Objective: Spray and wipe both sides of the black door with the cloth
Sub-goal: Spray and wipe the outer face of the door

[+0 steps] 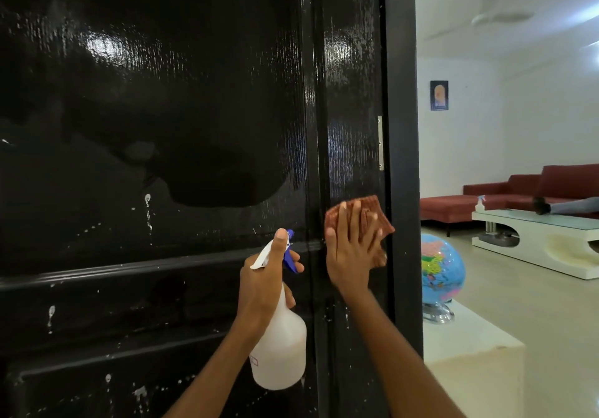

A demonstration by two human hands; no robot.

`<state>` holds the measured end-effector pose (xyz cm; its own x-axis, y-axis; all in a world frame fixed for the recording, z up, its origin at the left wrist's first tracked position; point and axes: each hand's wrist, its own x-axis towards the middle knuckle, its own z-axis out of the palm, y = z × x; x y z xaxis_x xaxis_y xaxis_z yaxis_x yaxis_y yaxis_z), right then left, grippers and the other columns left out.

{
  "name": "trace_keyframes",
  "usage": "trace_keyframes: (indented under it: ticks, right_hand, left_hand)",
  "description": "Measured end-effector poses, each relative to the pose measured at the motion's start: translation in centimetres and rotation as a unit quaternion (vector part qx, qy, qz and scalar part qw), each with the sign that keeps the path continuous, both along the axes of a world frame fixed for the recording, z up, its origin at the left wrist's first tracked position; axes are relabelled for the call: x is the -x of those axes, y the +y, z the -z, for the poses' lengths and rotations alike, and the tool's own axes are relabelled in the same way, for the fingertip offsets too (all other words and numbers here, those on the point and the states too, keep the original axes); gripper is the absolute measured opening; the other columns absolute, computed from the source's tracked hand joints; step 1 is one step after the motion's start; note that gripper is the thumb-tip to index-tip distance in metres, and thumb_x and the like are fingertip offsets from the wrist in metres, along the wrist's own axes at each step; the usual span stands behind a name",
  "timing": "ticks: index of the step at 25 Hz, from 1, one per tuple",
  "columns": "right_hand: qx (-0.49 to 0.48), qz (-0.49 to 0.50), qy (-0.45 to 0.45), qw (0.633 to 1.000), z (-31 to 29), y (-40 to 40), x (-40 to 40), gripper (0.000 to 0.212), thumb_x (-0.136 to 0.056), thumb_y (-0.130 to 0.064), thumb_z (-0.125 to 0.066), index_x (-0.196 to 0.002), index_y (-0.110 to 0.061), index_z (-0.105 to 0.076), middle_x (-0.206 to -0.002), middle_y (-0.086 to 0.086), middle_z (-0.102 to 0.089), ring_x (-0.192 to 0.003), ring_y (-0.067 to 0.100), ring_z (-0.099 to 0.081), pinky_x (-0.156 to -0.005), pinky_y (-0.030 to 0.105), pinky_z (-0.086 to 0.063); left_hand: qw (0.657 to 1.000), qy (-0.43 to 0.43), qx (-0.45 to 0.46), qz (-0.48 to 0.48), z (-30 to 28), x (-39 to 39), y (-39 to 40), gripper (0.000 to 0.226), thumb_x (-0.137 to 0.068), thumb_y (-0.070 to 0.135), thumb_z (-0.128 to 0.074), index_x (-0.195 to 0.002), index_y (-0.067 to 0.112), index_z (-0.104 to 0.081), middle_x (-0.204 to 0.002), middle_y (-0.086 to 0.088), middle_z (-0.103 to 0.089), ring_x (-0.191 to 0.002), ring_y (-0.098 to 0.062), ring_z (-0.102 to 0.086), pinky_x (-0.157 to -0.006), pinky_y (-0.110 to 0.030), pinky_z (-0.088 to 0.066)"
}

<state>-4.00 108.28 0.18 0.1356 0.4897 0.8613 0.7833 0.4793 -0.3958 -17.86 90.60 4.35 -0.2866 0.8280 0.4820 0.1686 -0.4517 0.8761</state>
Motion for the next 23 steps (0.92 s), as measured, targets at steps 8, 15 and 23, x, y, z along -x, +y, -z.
trace_keyframes:
  ticks: [8,15,23]
  right_hand:
    - [-0.060,0.000,-0.025,0.998,-0.2,-0.6,0.7,0.065,-0.107,-0.047,-0.028,-0.163,-0.034,0.004,-0.171,-0.007,0.014,-0.157,0.035,0.006,-0.124,0.059,0.005]
    - [-0.008,-0.011,-0.074,0.997,8.9,-0.3,-0.6,0.064,-0.107,-0.051,-0.018,-0.163,-0.033,0.006,-0.172,-0.003,0.010,-0.157,0.035,0.007,-0.122,0.062,0.000]
    - [-0.026,-0.015,-0.021,0.999,6.9,-2.0,3.5,0.063,-0.107,-0.048,-0.022,-0.164,-0.029,-0.003,-0.172,-0.001,0.003,-0.157,0.040,0.004,-0.121,0.069,-0.005]
  left_hand:
    - [1.000,-0.006,0.005,-0.030,0.5,1.6,0.4,0.068,-0.082,0.068,-0.040,-0.091,0.008,-0.069,-0.083,-0.008,-0.074,-0.044,-0.026,-0.057,-0.045,-0.028,-0.049]
    - [0.997,-0.016,-0.005,-0.070,0.5,3.1,-0.4,0.067,-0.085,0.065,-0.041,-0.085,0.004,-0.067,-0.074,-0.010,-0.072,-0.043,-0.024,-0.056,-0.042,-0.027,-0.047]
    - [0.994,-0.029,-0.043,-0.096,-1.3,5.9,-2.1,0.069,-0.089,0.066,-0.039,-0.082,0.002,-0.064,-0.070,-0.009,-0.069,-0.044,-0.023,-0.055,-0.044,-0.028,-0.048]
